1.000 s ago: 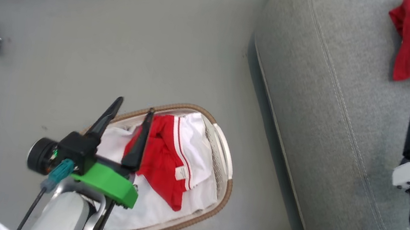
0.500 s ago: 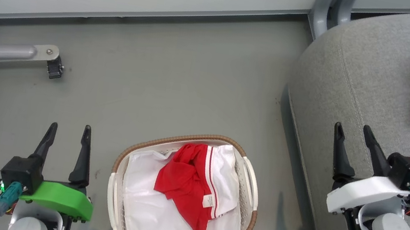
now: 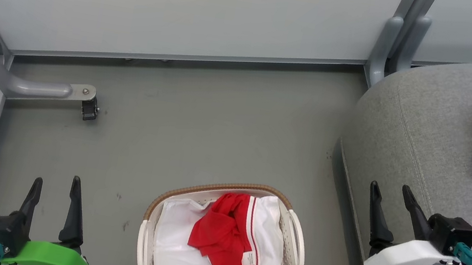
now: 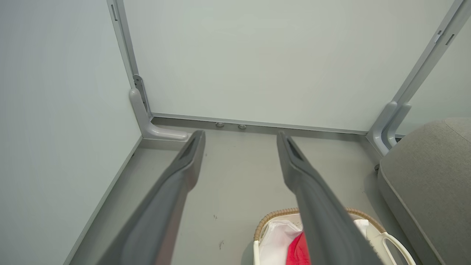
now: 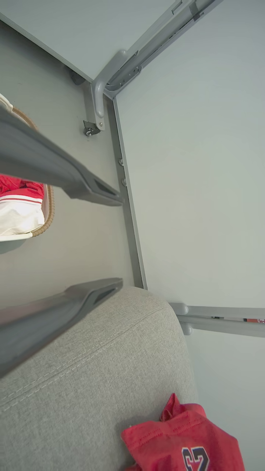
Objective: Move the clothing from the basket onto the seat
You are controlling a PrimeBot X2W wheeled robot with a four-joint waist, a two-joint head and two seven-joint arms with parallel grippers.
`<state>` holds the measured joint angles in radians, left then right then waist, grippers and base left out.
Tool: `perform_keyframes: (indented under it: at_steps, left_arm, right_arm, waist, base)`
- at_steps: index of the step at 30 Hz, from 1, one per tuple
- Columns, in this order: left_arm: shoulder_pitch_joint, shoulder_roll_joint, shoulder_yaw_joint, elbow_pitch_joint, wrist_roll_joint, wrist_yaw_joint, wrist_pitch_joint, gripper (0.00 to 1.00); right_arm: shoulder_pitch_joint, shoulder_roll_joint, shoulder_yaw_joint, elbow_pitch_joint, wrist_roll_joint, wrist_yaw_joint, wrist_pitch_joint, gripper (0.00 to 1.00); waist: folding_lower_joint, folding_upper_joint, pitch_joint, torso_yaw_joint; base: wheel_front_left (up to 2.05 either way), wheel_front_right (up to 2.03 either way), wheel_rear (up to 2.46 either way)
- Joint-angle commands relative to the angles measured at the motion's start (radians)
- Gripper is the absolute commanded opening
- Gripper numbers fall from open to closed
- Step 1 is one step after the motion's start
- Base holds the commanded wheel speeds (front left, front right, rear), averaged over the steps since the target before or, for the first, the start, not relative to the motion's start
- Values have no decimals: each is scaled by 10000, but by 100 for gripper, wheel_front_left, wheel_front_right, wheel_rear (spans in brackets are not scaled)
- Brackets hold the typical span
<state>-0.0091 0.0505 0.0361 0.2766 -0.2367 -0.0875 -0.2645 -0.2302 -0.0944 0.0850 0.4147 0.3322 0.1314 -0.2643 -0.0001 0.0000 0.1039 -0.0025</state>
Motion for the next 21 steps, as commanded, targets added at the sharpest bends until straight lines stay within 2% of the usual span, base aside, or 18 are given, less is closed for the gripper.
perform_keyframes:
  at_steps: [1,12,21]
  left_arm:
    - [197,3,14,-56,-95,45,1,100]
    - [93,3,-311,30,-384,-186,2,100]
    - [-1198,11,-1812,867,-918,-406,2,100]
  right_arm:
    - [200,28,-34,-9,-36,-14,1,100]
    - [103,118,146,-53,84,-14,0,100]
    - [-867,4,463,-533,368,-14,1,100]
  waist:
    - [1,0,-208,18]
    - [1,0,0,-210]
    - [1,0,1415,-723]
  base:
    - [0,0,0]
    - [0,0,0]
    - [0,0,0]
